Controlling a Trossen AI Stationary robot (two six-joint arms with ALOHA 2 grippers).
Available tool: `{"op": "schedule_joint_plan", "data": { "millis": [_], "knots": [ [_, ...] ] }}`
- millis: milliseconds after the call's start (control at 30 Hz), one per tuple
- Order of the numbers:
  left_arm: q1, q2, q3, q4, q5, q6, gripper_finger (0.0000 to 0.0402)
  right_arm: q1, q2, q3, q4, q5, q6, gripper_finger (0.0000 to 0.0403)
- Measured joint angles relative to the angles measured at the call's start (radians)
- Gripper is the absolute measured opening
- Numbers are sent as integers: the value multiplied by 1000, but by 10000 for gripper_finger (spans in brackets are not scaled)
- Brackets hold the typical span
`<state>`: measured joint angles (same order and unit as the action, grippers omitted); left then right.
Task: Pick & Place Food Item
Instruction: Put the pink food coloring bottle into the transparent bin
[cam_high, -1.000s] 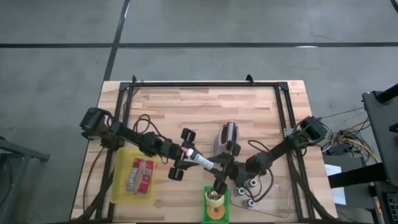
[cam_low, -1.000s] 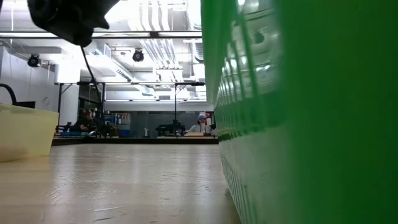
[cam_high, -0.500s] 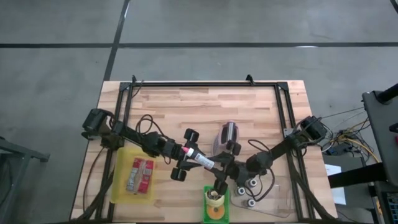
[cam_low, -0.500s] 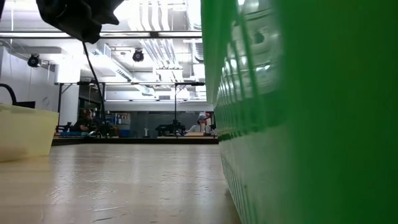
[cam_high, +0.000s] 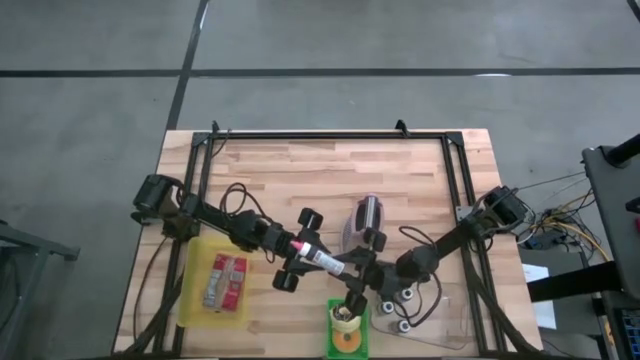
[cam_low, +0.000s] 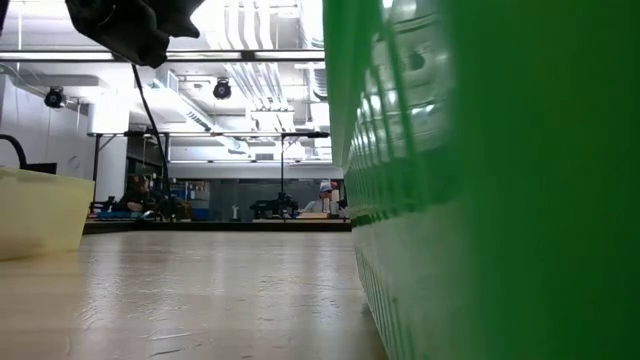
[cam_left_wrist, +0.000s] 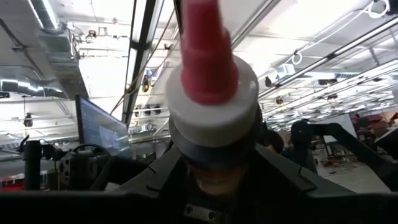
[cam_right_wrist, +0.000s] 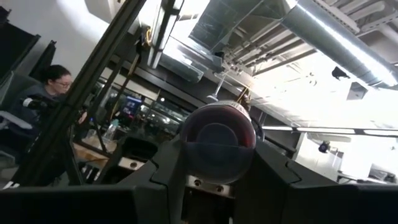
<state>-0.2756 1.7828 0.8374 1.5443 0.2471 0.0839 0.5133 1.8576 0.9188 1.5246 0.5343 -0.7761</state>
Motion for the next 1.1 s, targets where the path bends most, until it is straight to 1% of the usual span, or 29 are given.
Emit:
{"op": "schedule_joint_plan", "data": {
  "millis": [267, 367, 467, 700, 767, 900, 967, 1033, 1100],
  "knots": [
    [-2, -10, 18, 30, 1, -13, 162, -12, 6, -7, -54, 37, 24, 119],
    [-3, -11, 18, 29, -11, -13, 147, -18, 6, -6, -70, 33, 55, 119],
    [-3, -10, 15, 23, -19, -13, 114, -19, 6, -6, -68, 28, 59, 119],
    [-3, -10, 15, 4, -16, -14, 113, -23, 6, -6, -40, 23, 41, 118],
    [-3, -10, 16, -2, -5, -18, 132, -26, 7, -6, -35, 20, 40, 118],
    [-4, -4, 12, -24, 17, -37, 206, -29, 7, -6, -18, 17, 39, 118],
    [-4, -4, 8, -19, 19, -39, 234, -29, 7, -5, -17, 15, 36, 118],
    [-4, -4, 4, -17, 23, -39, 251, -29, 7, -5, -16, 18, 36, 117],
    [-4, -4, 4, -15, 23, -33, 258, -29, 6, -5, -12, 18, 35, 117]
  ]
}}
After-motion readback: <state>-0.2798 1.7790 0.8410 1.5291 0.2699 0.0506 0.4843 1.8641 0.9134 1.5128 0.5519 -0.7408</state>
